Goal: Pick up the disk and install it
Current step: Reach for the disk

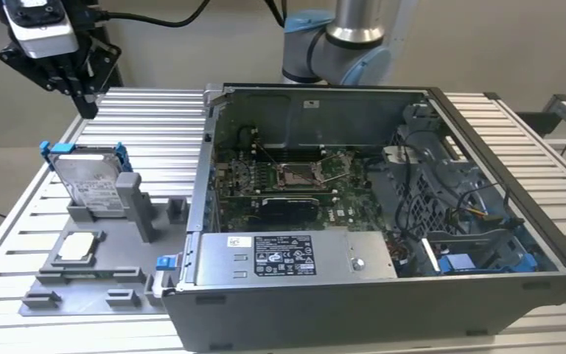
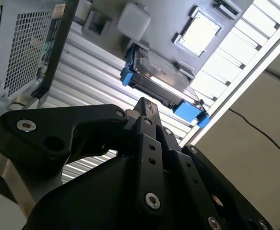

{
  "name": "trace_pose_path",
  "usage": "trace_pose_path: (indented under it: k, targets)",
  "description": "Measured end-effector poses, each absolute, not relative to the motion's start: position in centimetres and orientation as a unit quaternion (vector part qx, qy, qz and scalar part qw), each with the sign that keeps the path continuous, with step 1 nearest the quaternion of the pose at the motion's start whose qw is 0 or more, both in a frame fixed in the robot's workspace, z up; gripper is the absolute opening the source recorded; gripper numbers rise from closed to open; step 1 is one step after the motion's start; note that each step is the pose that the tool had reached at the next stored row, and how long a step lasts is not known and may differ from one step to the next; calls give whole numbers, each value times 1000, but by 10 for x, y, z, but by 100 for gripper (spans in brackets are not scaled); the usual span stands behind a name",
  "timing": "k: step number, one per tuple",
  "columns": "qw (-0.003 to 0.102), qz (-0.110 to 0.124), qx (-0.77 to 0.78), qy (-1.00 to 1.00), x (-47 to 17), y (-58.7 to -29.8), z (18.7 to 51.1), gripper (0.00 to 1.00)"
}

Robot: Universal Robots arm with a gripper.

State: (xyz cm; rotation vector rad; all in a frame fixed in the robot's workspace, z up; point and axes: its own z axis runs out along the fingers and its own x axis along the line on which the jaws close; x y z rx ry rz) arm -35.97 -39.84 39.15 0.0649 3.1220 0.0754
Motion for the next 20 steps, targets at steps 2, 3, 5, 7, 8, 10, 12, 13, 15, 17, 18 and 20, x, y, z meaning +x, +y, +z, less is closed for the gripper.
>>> trace_pose_path:
  k: [2, 3, 5, 7, 8, 10, 12, 13, 15, 17, 18, 20]
  targets:
    - [9, 24, 20, 999, -366, -398, 391, 0]
    - [9, 24, 19, 999, -368, -398, 391, 0]
    - [9, 24, 18, 1000, -375, -398, 391, 0]
    - [9, 24, 17, 1000, -381, -398, 391, 0]
    - [9, 24, 17, 1000, -384, -398, 391, 0]
    - [9, 24, 17, 1000, -390, -398, 391, 0]
    - [8, 24, 17, 1000, -395, -398, 391, 0]
    - [7, 24, 17, 1000, -398, -398, 391, 0]
    - [6, 24, 17, 1000, -403, -398, 391, 0]
    - [5, 24, 17, 1000, -408, -398, 391, 0]
    - [4, 24, 17, 1000, -411, -398, 391, 0]
    - [3, 24, 17, 1000, -416, -398, 390, 0]
